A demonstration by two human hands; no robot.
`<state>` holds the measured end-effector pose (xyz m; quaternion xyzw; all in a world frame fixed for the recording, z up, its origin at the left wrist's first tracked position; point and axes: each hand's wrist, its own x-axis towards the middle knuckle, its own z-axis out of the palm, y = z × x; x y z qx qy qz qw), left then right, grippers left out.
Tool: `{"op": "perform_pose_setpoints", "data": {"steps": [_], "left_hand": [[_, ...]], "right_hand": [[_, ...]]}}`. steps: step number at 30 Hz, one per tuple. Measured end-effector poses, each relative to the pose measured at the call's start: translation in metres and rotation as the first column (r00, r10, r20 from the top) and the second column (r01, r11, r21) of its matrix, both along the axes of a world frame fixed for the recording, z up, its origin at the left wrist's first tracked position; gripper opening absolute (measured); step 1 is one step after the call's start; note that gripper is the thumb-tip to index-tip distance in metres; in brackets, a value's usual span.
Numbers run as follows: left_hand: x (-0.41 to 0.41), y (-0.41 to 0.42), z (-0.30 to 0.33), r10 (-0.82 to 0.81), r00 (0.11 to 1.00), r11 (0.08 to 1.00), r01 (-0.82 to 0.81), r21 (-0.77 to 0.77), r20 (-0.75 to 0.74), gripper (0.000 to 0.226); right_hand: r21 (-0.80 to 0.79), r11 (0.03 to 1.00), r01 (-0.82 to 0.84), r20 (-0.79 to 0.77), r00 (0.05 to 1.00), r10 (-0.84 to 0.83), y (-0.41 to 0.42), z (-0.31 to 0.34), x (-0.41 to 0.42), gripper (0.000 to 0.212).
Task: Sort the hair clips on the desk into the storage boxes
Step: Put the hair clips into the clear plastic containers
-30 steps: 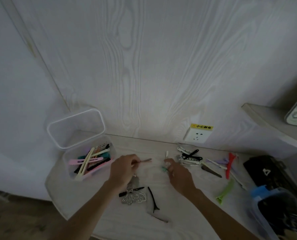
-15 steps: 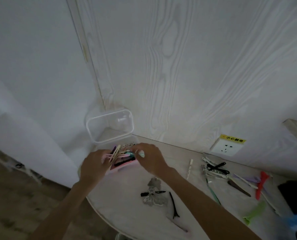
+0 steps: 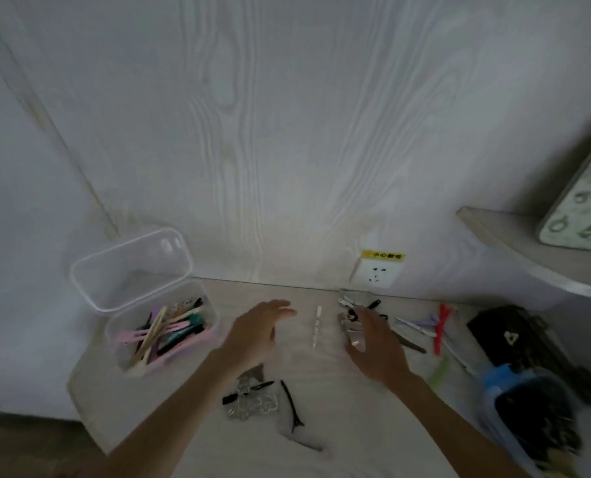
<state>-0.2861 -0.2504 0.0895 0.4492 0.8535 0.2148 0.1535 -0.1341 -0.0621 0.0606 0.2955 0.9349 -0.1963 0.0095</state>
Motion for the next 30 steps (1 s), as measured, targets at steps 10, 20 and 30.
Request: {"op": "perform_pose_setpoints", "data": {"steps": [10,20,30], "left_hand": [[0.004,0.068,-0.051,-0.181,0.973,0.949,0.135,-0.283,-0.141,0.049],[-0.004,0.036,-0.062,-0.147,0.961,0.988,0.154,0.011,-0.233,0.027],[0.003,0.037,-0.049,-0.122,0.992,0.986,0.117,-0.122,-0.032,0.101]], "right_hand": [[-0.034,0.999,0.017,0.255,0.967,-0.008,0.061,-0.016,0.031,0.15],[0.01,0.965,-0.262,0.123,0.958,0.259,0.024,-0.039,-0.028,0.08],[-0.133,0.946,-0.295,0.177,0.932,0.316,0.019,-0.017,-0.016,0.12]]}}
